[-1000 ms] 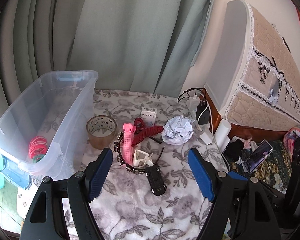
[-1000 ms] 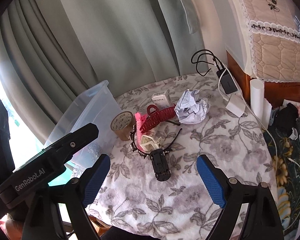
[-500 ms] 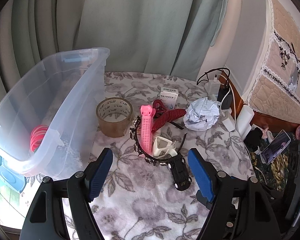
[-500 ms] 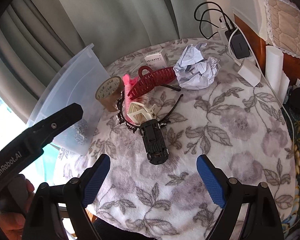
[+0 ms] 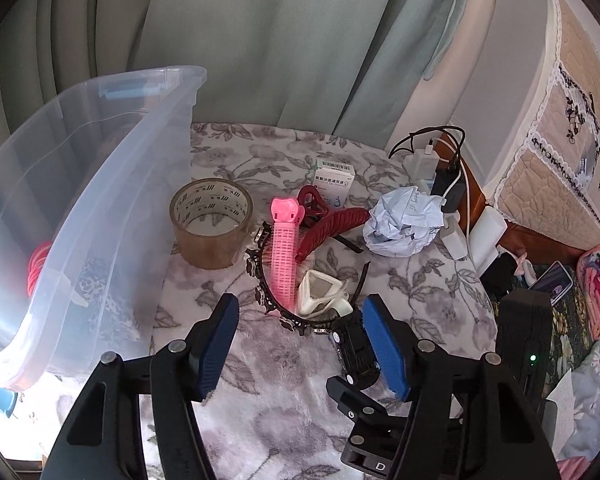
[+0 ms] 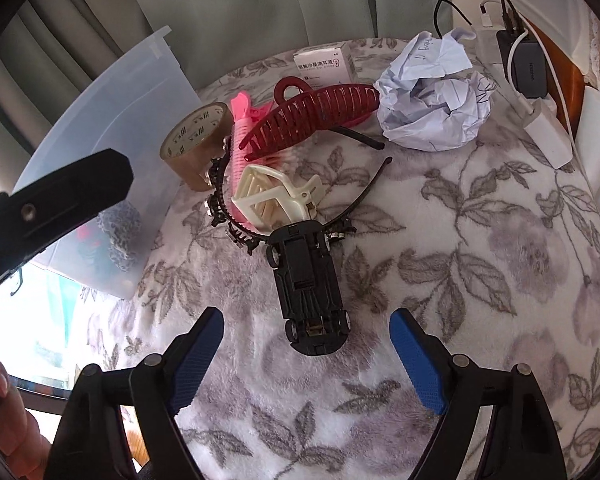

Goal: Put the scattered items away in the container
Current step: 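Grasp the black toy car with the right tool, then grasp the cream plastic clip with the left tool while the right tool holds the car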

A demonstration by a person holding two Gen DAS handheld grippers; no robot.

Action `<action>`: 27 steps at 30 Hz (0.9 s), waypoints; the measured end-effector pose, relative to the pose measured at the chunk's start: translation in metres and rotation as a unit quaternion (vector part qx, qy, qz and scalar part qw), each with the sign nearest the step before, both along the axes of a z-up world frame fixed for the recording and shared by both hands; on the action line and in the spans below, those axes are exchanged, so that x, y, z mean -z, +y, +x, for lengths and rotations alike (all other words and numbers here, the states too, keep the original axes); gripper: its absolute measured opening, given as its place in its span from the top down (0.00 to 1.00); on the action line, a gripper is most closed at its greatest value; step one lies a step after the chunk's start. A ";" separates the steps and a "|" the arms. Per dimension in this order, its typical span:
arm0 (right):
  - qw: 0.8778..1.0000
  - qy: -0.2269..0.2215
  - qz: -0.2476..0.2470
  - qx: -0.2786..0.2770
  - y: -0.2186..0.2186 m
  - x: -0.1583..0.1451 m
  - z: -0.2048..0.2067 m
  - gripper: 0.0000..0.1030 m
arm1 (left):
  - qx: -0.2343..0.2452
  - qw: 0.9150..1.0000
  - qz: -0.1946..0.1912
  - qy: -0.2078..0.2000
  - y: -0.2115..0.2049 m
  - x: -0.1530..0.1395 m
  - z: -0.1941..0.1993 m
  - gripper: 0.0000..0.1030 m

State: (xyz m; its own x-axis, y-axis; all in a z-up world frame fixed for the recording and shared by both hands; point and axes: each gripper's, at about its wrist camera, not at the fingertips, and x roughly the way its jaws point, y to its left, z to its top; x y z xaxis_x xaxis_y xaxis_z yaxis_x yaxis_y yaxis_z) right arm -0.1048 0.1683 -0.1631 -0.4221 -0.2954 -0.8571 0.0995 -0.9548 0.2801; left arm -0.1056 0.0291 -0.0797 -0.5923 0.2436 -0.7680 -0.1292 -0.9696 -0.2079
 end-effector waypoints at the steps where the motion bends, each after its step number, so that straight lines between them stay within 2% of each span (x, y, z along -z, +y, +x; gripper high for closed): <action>1: 1.000 -0.001 0.002 0.000 -0.001 0.002 -0.002 0.22 | -0.001 1.000 0.000 -0.001 0.000 0.001 -0.002 0.36; 3: 1.000 -0.002 0.006 -0.003 -0.003 0.005 -0.005 0.29 | -0.001 1.000 0.002 -0.003 0.000 0.003 -0.005 0.36; 7: 1.000 -0.010 0.015 0.000 -0.002 0.012 -0.008 0.51 | 0.010 1.000 0.003 -0.009 0.004 0.011 -0.015 0.36; 10: 1.000 -0.011 0.012 0.007 0.004 0.013 -0.008 0.61 | 0.020 1.000 0.003 -0.015 0.009 0.018 -0.022 0.36; 13: 1.000 -0.012 -0.004 0.017 0.012 0.013 -0.008 0.64 | 0.029 0.999 0.003 -0.026 0.015 0.027 -0.029 0.36; 27: 0.997 -0.018 -0.023 0.075 0.064 0.009 -0.009 0.64 | 0.068 0.996 -0.022 -0.058 0.052 0.059 -0.055 0.36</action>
State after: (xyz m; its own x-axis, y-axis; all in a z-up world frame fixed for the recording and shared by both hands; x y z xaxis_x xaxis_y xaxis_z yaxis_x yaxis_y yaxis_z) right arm -0.1134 0.2320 -0.1718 -0.4345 -0.2697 -0.8593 -0.0550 -0.9444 0.3242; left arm -0.1605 0.0807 -0.1390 -0.4629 0.2802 -0.8409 -0.2379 -0.9532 -0.1867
